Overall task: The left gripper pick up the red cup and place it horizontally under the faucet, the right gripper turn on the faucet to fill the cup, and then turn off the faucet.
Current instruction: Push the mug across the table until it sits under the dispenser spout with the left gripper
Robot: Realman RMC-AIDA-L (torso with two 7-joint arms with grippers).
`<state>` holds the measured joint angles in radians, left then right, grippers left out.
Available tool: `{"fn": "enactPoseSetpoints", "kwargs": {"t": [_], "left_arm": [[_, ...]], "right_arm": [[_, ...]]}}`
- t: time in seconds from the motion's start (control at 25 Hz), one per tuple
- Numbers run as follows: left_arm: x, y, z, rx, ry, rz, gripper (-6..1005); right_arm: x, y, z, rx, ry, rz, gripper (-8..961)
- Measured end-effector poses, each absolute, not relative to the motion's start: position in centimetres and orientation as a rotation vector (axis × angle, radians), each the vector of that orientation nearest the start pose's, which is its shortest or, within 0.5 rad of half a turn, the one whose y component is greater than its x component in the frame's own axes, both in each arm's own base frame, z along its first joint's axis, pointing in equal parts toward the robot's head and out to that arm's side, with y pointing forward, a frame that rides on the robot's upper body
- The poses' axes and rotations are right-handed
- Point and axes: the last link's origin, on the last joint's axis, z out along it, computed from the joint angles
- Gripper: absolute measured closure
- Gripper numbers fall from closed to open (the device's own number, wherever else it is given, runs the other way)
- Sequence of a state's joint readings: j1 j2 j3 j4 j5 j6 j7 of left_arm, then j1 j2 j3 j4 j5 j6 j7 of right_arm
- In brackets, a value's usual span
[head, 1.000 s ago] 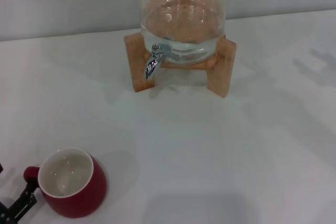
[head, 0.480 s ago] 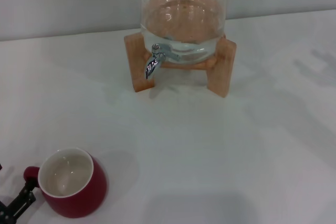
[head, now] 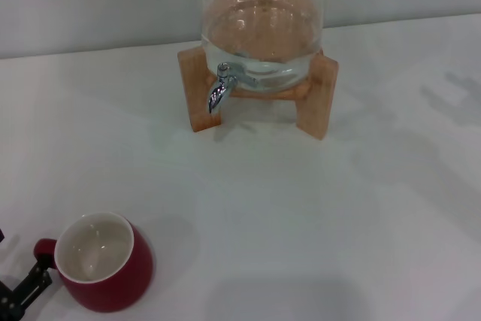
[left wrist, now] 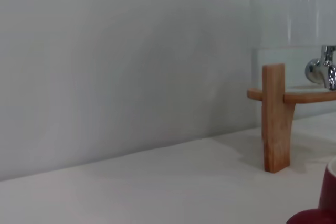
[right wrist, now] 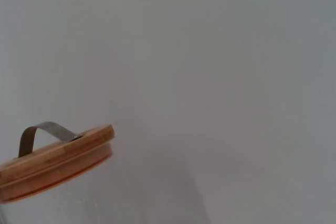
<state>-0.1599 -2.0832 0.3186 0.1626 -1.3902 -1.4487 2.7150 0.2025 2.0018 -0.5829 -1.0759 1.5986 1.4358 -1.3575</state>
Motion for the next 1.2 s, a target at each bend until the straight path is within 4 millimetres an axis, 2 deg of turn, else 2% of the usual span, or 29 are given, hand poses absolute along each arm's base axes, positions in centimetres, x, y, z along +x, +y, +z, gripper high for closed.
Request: {"fn": "enactPoseSetpoints", "kwargs": {"t": [0.48,0.92,1.0,1.2], "left_arm": [[-37.71,20.18,-2.71,-2.059,-0.539,-0.647,157],[-37.68,20.35,-2.58,-2.051,-0.585,-0.677,569],[-37.66,20.37,-2.59,-2.053,-0.584,-0.677,804],[-37.61,20.42,-2.62,-2.054,-0.593,-0.685,832]], "right_arm": [[31.31,29.93,17.26,-1.966,0.835,0.953,232],[31.53,29.82,17.38,-1.954,0.840,0.957,233],[31.63,29.78,17.32,-1.952,0.845,0.960,233],[31.62,29.74,17.35,-1.948,0.844,0.968,233]]}}
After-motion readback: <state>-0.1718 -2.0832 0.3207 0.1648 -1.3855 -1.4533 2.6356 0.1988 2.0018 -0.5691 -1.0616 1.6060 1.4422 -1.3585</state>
